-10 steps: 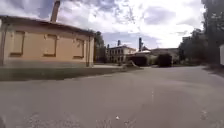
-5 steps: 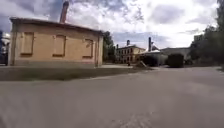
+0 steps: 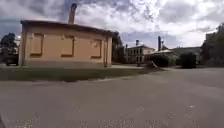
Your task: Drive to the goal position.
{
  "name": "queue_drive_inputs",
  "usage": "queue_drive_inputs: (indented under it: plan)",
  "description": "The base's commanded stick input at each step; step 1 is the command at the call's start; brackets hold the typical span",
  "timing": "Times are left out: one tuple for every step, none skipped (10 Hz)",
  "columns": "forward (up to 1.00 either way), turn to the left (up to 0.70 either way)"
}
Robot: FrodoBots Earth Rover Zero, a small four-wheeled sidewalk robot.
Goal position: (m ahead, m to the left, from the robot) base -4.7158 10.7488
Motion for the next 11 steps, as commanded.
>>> queue_drive_inputs:
  plan:
    - [0.7, 0.27]
    - [0.7, 0.27]
    - [0.7, 0.27]
    - [0.7, 0.27]
    - [0.7, 0.27]
    - [0.7, 0.27]
    - [0.7, 0.27]
    - [0.7, 0.27]
    - [0.7, 0.27]
    - [0.7, 0.27]
    - [0.7, 0.27]
